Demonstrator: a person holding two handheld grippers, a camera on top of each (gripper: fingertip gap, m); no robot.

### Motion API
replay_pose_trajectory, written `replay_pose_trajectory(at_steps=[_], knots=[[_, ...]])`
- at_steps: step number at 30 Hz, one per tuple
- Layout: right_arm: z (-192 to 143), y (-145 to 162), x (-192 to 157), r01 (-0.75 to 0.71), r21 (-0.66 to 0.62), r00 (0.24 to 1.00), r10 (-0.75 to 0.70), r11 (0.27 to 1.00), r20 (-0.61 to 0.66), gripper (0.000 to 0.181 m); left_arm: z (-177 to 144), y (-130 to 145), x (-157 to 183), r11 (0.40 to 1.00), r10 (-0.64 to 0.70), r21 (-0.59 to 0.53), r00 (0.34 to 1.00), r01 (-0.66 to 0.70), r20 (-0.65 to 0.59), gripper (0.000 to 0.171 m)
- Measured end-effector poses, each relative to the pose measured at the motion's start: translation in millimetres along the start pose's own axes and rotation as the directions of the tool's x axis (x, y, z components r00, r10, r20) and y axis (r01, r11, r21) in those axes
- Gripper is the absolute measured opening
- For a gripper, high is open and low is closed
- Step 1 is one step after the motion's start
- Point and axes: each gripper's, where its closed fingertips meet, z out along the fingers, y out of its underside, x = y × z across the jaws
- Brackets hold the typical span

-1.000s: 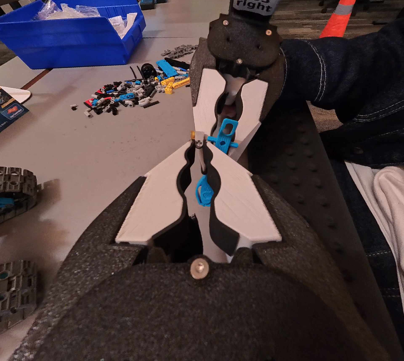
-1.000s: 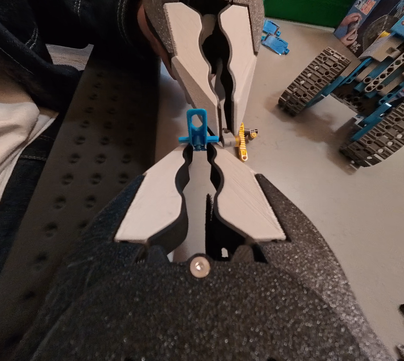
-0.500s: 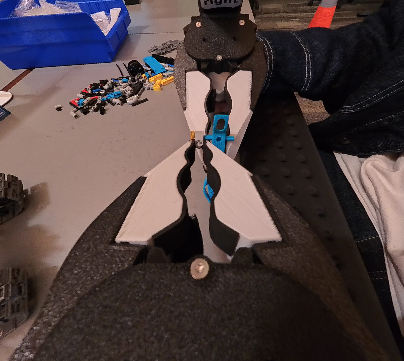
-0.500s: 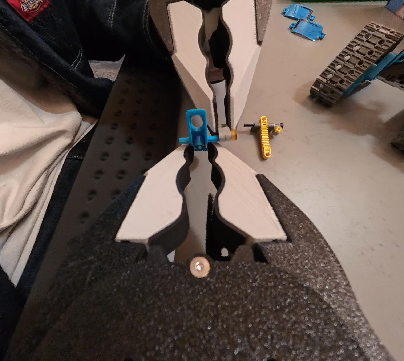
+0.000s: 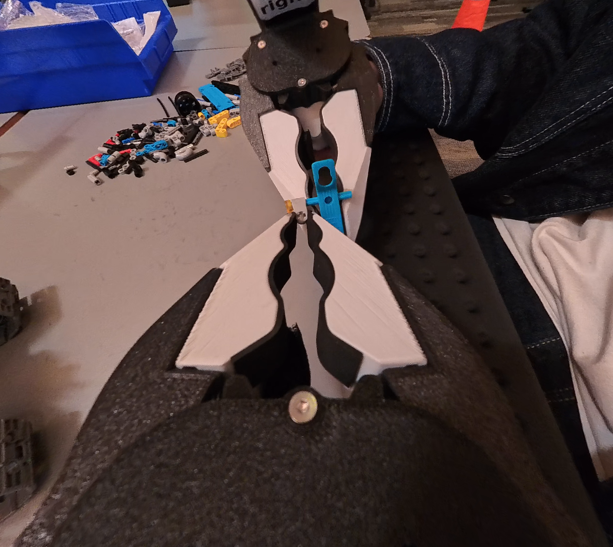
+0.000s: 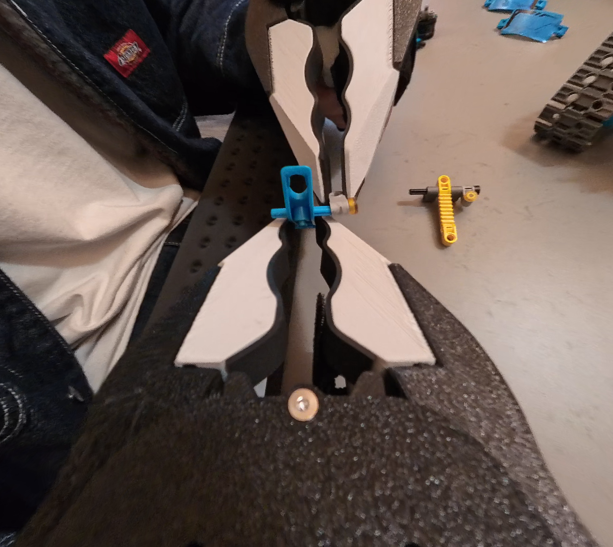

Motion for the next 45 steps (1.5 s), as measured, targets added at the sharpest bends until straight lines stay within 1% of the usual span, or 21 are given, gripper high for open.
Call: replay_pose_trajectory(at_steps=[7,11,16,18,21,23,24,25,26,28,29,30,32,34,35,37,38,39,40,42,45], knots=[[2,1,1,0.008,-0.006,1.0,-0.008,1.0,-0.007,0.01,1,1,1,1.0,-0.012,-0.004,1.0,0.012,-0.014,0.005],[2,7,15,-0.02,-0.026,0.996,0.018,0.999,-0.082,0.024,0,2,-2,1.0,-0.019,-0.002,1.0,0.019,-0.008,0.005],[2,11,22,-0.001,-0.051,0.99,-0.006,0.999,-0.14,0.028,3,8,-4,0.999,0.005,-0.037,1.0,-0.004,0.015,0.005],[-2,9,30,-0.003,-0.035,0.983,-0.003,0.999,-0.186,0.036,4,11,-7,0.999,0.017,-0.053,0.999,-0.015,0.03,0.005],[-6,10,35,-0.03,-0.025,0.978,0.025,0.999,-0.207,0.04,3,11,-9,0.998,0.024,-0.052,0.999,-0.022,0.044,0.005],[-7,12,37,-0.033,-0.033,0.976,0.025,0.999,-0.216,0.038,4,13,-11,0.998,0.027,-0.06,0.998,-0.023,0.052,0.005],[-6,12,35,-0.025,-0.041,0.978,0.016,0.999,-0.21,0.032,4,13,-11,0.998,0.029,-0.063,0.998,-0.026,0.056,0.005],[-6,13,32,-0.008,-0.049,0.98,-0.002,0.999,-0.199,0.019,3,14,-13,0.997,0.032,-0.069,0.997,-0.027,0.065,0.005],[-6,12,32,0.015,-0.054,0.977,-0.027,0.998,-0.21,0.015,3,16,-15,0.997,0.032,-0.077,0.997,-0.026,0.075,0.005],[-10,11,38,0.075,-0.084,0.954,-0.096,0.994,-0.283,0.008,1,23,-21,0.993,0.042,-0.111,0.994,-0.031,0.103,0.006],[-15,10,49,0.107,-0.121,0.918,-0.145,0.987,-0.368,0.007,-4,30,-28,0.989,0.058,-0.141,0.989,-0.039,0.136,0.006],[-22,11,59,0.133,-0.187,0.87,-0.205,0.973,-0.449,0.006,-9,37,-37,0.985,0.058,-0.169,0.983,-0.028,0.173,0.006],[-25,19,63,0.184,-0.361,0.803,-0.352,0.914,-0.481,0.006,-19,53,-52,0.977,-0.003,-0.208,0.973,0.053,0.231,0.006],[-33,29,73,0.183,-0.57,0.704,-0.511,0.801,-0.493,0.006,-22,63,-53,0.967,-0.071,-0.224,0.972,0.122,0.222,0.006],[-32,37,73,0.183,-0.668,0.684,-0.581,0.721,-0.441,0.006,-21,66,-51,0.963,-0.089,-0.232,0.974,0.138,0.209,0.006],[-26,49,76,0.178,-0.789,0.655,-0.669,0.588,-0.351,0.006,-17,71,-44,0.953,-0.111,-0.26,0.979,0.154,0.172,0.006],[-25,53,78,0.176,-0.824,0.638,-0.7,0.538,-0.32,0.007,-14,75,-41,0.947,-0.115,-0.281,0.981,0.156,0.157,0.006],[-23,52,79,0.192,-0.837,0.617,-0.726,0.513,-0.304,0.006,-13,80,-38,0.94,-0.108,-0.306,0.982,0.15,0.152,0.006],[-20,50,77,0.199,-0.832,0.616,-0.727,0.517,-0.305,0.006,-11,83,-37,0.934,-0.092,-0.329,0.984,0.138,0.151,0.006],[-16,50,73,0.176,-0.802,0.666,-0.669,0.571,-0.33,0.008,-9,88,-34,0.927,-0.069,-0.357,0.987,0.116,0.142,0.006],[-19,48,67,0.134,-0.776,0.712,-0.604,0.617,-0.358,0.025,-7,89,-34,0.922,-0.072,-0.368,0.988,0.118,0.138,0.006]])
